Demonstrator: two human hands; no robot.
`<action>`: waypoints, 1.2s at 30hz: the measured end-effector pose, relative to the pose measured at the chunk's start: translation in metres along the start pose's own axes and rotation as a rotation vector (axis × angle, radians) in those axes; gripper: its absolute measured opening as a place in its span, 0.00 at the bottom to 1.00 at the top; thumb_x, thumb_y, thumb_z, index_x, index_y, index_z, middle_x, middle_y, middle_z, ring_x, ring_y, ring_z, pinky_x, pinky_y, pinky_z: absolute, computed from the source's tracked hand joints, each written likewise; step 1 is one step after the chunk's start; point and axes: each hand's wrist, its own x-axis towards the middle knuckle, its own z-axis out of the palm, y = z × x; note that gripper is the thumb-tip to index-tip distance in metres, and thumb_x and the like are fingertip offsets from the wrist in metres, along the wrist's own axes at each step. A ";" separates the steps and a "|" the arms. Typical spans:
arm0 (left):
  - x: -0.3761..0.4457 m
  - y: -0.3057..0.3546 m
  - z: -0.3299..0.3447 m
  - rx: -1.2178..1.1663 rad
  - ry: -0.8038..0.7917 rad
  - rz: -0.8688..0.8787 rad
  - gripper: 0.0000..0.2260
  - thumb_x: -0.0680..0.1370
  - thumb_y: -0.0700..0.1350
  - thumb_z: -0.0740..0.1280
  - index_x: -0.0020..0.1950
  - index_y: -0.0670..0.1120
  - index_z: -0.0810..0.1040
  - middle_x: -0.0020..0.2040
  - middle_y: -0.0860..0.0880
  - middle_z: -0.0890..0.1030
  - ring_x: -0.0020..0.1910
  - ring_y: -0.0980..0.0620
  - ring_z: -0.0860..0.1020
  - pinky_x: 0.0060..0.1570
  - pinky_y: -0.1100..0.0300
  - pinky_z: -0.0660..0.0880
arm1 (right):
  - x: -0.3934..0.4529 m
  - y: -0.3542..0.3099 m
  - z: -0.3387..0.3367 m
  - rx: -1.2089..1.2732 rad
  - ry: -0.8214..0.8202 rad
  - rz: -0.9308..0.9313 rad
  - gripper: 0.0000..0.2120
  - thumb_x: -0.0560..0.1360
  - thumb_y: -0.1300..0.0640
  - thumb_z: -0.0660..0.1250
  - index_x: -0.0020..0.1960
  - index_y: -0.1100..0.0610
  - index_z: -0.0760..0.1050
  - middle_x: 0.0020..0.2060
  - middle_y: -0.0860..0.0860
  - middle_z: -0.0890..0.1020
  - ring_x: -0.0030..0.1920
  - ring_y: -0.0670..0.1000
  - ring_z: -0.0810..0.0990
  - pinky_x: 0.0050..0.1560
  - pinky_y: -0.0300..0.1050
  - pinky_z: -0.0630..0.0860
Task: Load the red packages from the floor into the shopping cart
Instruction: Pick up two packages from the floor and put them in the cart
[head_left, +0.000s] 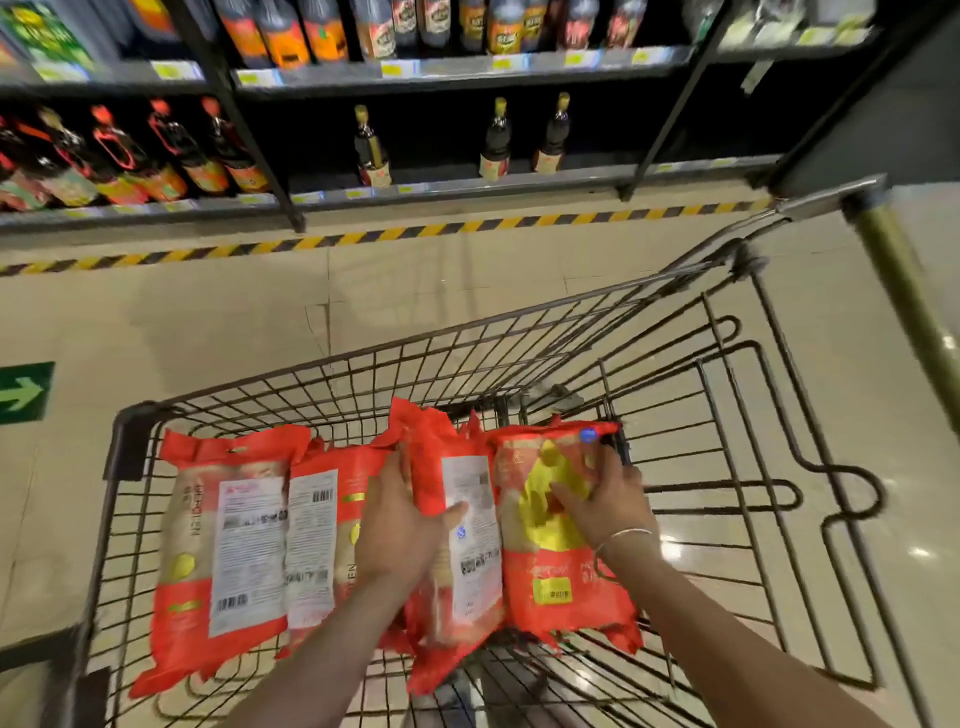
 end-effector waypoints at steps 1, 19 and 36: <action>-0.004 0.009 -0.008 0.050 -0.006 0.066 0.43 0.62 0.58 0.79 0.73 0.52 0.65 0.65 0.51 0.75 0.64 0.48 0.74 0.61 0.46 0.74 | -0.009 -0.006 -0.010 -0.082 0.030 -0.055 0.37 0.69 0.39 0.71 0.73 0.51 0.63 0.64 0.56 0.73 0.64 0.61 0.72 0.61 0.56 0.74; -0.186 0.271 -0.022 0.547 0.059 1.238 0.36 0.74 0.63 0.66 0.78 0.54 0.57 0.76 0.54 0.62 0.75 0.51 0.59 0.72 0.54 0.59 | -0.207 0.018 -0.250 -0.316 0.880 -0.207 0.32 0.62 0.36 0.74 0.62 0.50 0.77 0.57 0.55 0.82 0.61 0.62 0.78 0.58 0.60 0.77; -0.542 0.286 0.200 0.518 -0.302 1.902 0.36 0.74 0.63 0.65 0.78 0.55 0.57 0.78 0.54 0.60 0.77 0.51 0.57 0.74 0.54 0.55 | -0.485 0.361 -0.305 -0.191 1.131 0.407 0.33 0.71 0.33 0.64 0.72 0.44 0.65 0.71 0.48 0.70 0.71 0.54 0.65 0.70 0.50 0.63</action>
